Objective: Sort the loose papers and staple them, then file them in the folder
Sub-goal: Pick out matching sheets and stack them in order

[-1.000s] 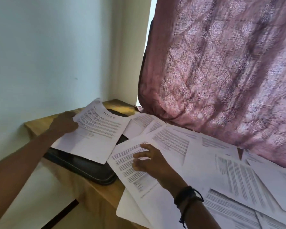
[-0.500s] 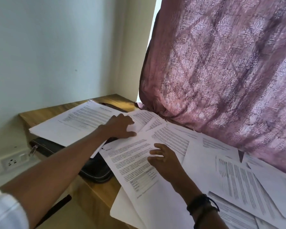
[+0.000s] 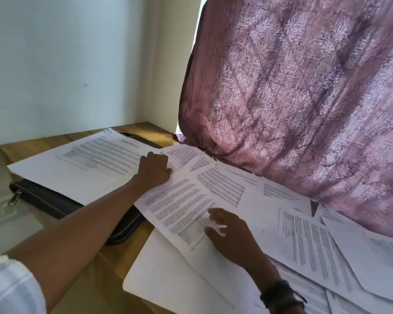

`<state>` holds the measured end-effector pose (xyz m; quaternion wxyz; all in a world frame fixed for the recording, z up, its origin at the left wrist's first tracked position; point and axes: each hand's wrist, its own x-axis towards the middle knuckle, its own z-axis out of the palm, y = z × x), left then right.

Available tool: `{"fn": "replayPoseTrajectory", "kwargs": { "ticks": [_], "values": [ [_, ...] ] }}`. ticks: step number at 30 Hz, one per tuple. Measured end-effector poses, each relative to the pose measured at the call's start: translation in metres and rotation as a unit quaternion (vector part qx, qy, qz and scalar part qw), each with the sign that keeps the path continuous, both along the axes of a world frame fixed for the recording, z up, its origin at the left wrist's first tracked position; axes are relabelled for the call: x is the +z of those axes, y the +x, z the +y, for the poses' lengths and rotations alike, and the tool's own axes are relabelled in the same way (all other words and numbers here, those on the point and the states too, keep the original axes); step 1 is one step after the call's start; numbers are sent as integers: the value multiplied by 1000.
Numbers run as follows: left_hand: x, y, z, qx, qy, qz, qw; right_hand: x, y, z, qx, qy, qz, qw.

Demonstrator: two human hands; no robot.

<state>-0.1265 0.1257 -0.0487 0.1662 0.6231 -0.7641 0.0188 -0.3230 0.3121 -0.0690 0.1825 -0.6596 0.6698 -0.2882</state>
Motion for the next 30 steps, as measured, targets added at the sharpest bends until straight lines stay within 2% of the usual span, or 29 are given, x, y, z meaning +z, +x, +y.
{"fn": "replayPoseTrajectory", "kwargs": {
  "ticks": [3, 8, 11, 14, 19, 21, 24, 26, 28, 30],
  "values": [
    [5, -8, 1, 13, 36, -47, 998, -6, -9, 13, -32, -22, 107, 993],
    [5, -21, 4, 28, -10, -50, 998, -4, -15, 17, -47, -24, 124, 991],
    [5, -28, 12, 40, -53, -11, 998, -4, -12, 19, -48, -34, 139, 988],
    [15, -28, 20, 70, -156, 40, 984, -3, -12, 21, -48, -36, 147, 987],
    [69, -24, 39, 26, -335, 222, 915, -4, -17, 24, -39, -30, 123, 991],
    [91, -27, 52, 7, -381, 258, 888, 3, -19, 24, -43, -27, 58, 997],
    [104, -40, 71, -51, -378, 338, 860, 24, -27, 19, -48, -49, -105, 992],
    [105, -55, 88, -106, -354, 402, 838, 45, -39, 17, -61, -76, -227, 969],
    [98, -77, 108, -141, -315, 449, 824, 66, -49, 20, -57, -74, -352, 931],
    [80, -104, 126, -168, -271, 475, 820, 79, -59, 23, -48, -87, -410, 907]
  ]
}}
